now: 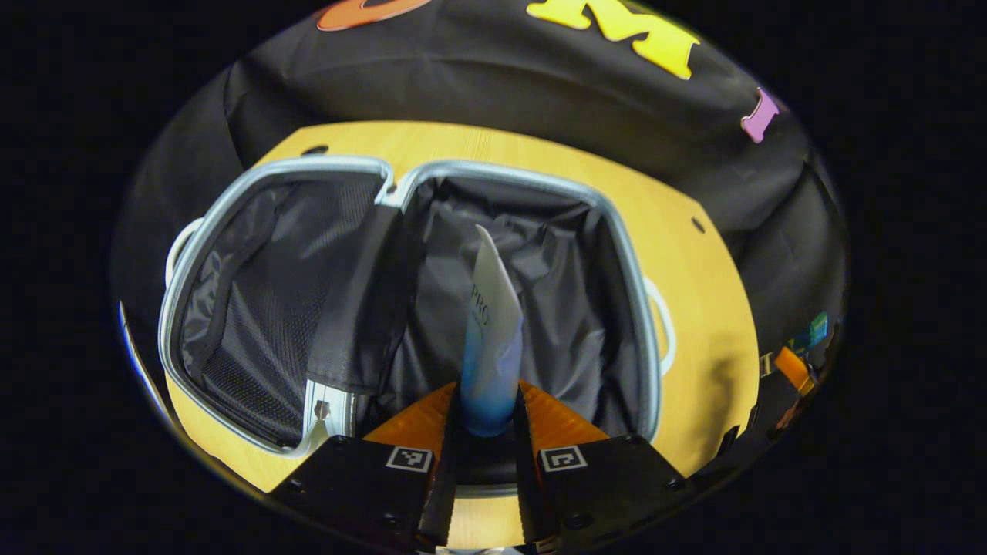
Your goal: First open the suitcase, pack the skin care products into it, and then close the suitcase.
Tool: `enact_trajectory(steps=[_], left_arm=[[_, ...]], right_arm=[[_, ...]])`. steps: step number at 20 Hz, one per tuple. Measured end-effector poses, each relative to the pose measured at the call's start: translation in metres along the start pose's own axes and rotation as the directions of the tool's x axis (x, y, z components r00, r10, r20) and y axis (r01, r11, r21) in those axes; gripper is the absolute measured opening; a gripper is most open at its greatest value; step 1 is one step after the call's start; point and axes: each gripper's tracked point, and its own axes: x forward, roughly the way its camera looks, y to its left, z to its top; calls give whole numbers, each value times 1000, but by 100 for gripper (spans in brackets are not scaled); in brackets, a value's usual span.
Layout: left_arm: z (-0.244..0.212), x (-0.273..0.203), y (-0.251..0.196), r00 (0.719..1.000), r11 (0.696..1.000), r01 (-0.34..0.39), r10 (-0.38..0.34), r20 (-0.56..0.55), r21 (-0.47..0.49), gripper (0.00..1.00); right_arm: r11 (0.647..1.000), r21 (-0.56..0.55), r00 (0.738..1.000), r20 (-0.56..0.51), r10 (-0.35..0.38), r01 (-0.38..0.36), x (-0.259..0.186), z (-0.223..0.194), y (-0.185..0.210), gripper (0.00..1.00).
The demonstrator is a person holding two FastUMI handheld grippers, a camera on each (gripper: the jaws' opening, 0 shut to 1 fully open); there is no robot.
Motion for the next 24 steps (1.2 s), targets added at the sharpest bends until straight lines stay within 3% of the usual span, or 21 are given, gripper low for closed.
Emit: enact_trajectory(steps=[5,10,16,17,18,22,24], left_arm=[[-16,16,10,979,996,-38,53,-199,79,37],[-15,28,16,949,986,-86,124,-290,143,37],[-12,30,12,951,987,-98,130,-281,126,40],[-13,29,9,952,989,-92,122,-280,116,49],[-15,29,6,955,991,-76,103,-278,106,42],[-13,25,-2,966,995,-60,78,-246,80,57],[-7,20,-3,976,995,-65,80,-201,81,72]], right_arm=[[1000,21,1000,4,22,-22,-20,-6,16,33],[999,28,999,19,37,-37,-30,-4,27,32],[999,33,999,29,33,-34,-36,-5,26,29],[999,33,999,27,33,-34,-36,-5,26,29],[999,32,999,25,36,-37,-36,-7,28,29],[998,10,999,8,54,-54,-34,-9,36,32],[997,-23,998,-5,70,-70,-32,-7,45,32]])
